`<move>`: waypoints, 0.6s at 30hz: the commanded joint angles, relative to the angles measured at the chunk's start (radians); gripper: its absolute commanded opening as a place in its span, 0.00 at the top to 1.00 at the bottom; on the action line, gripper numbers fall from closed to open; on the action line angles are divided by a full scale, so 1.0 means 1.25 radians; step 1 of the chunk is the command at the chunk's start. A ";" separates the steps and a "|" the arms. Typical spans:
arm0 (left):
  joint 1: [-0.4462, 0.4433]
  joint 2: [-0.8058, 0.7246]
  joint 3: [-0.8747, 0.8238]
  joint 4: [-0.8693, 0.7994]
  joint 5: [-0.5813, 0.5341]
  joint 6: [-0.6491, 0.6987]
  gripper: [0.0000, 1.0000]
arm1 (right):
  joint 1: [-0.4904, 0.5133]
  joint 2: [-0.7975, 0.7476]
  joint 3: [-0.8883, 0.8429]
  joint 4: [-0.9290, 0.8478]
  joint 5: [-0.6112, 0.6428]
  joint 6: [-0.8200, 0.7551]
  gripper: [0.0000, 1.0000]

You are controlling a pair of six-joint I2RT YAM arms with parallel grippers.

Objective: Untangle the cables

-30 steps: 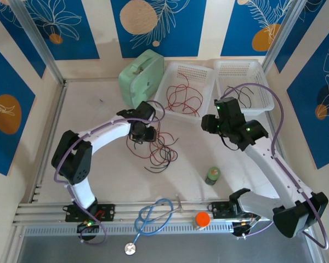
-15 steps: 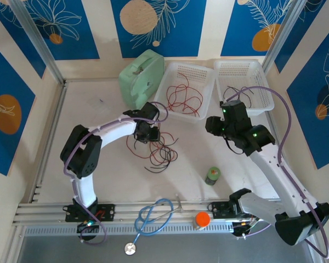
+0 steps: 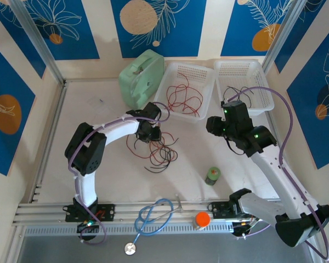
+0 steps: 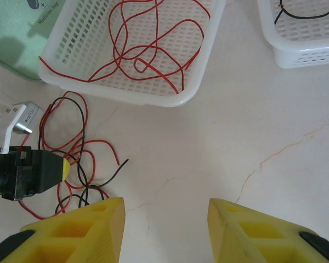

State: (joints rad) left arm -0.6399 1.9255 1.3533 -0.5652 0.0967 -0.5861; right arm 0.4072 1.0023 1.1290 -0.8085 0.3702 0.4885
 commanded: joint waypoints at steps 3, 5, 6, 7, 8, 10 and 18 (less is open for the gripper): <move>-0.007 0.007 0.029 -0.017 -0.010 0.003 0.78 | -0.003 -0.018 -0.009 -0.015 0.002 0.012 0.56; -0.007 0.007 0.030 -0.018 -0.010 0.005 0.80 | -0.004 -0.021 -0.009 -0.016 0.000 0.012 0.56; -0.007 0.008 0.030 -0.019 -0.011 0.004 0.81 | -0.004 -0.023 -0.008 -0.017 0.001 0.012 0.56; -0.007 0.008 0.030 -0.018 -0.010 0.004 0.81 | -0.004 -0.025 -0.007 -0.018 0.001 0.012 0.56; -0.007 0.008 0.030 -0.018 -0.010 0.004 0.81 | -0.004 -0.028 -0.007 -0.020 0.000 0.013 0.56; -0.007 0.011 0.029 -0.018 -0.011 0.005 0.82 | -0.004 -0.033 -0.007 -0.023 -0.002 0.014 0.56; -0.007 0.011 0.030 -0.013 -0.022 0.004 1.00 | -0.004 -0.060 -0.009 -0.029 -0.009 0.017 0.55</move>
State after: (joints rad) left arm -0.6399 1.9278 1.3663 -0.5648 0.0887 -0.5819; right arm 0.4053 0.9508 1.1290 -0.8276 0.3695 0.4919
